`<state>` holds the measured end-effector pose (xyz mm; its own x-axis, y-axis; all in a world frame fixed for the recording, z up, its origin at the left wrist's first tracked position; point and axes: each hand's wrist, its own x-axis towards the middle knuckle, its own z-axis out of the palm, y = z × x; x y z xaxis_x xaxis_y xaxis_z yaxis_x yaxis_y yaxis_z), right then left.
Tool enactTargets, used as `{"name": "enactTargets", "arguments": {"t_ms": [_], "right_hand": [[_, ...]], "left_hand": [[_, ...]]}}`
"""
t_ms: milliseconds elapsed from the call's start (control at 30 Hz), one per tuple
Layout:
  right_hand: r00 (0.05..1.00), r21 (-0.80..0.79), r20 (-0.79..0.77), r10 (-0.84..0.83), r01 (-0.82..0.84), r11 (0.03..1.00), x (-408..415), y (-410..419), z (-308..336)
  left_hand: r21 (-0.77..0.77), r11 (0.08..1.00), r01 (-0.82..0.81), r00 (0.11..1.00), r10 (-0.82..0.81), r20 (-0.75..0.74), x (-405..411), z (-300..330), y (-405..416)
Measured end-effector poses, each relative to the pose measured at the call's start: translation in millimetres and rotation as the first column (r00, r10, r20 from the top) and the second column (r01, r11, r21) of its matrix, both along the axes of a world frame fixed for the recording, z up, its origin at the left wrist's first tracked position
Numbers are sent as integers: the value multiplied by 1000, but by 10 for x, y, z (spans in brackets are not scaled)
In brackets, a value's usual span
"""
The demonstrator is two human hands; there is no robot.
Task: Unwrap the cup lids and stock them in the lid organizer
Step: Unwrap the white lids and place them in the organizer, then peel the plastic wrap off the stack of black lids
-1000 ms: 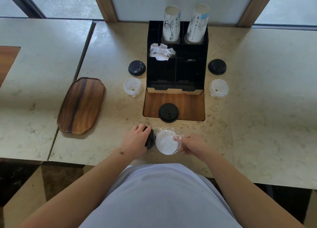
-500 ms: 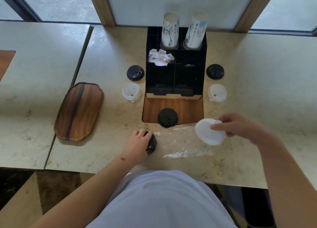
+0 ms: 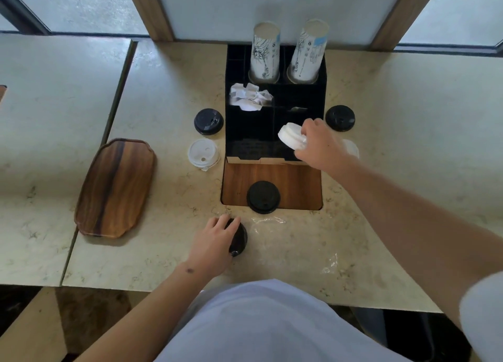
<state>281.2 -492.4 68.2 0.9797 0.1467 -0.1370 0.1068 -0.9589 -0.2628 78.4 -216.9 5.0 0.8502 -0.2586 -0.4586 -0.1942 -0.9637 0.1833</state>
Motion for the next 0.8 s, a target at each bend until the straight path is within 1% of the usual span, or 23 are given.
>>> {"name": "enactTargets", "arguments": {"t_ms": [100, 167, 367, 533, 600, 667, 767, 800], "right_hand": [[1000, -75, -10, 17, -18, 997, 116, 59, -226], [999, -93, -29, 20, -23, 995, 181, 95, -336], [996, -95, -87, 23, -31, 995, 239, 149, -586], [982, -84, -185, 36, -53, 995, 291, 144, -580], [976, -59, -213, 43, -56, 997, 278, 137, -528], [982, -8, -187, 24, -26, 1000, 175, 109, -476], [994, 190, -39, -97, 103, 976, -240, 15, -429], [989, 256, -20, -148, 149, 955, -436, -23, -418]], "left_hand": [[-21, 1000, -22, 1000, 21, -10, 37, 13, -14], [-31, 999, -31, 999, 31, -13, 51, 18, -23], [-36, 998, -42, 999, 41, -18, 52, 12, -29], [-31, 998, -48, 998, 47, -29, 63, 27, -50], [-30, 998, -53, 998, 52, -36, 68, 35, -53], [-25, 998, -52, 998, 51, -31, 68, 39, -55], [-19, 999, -48, 999, 47, -22, 67, 49, -63], [-15, 999, -45, 999, 44, -21, 67, 50, -64]]}}
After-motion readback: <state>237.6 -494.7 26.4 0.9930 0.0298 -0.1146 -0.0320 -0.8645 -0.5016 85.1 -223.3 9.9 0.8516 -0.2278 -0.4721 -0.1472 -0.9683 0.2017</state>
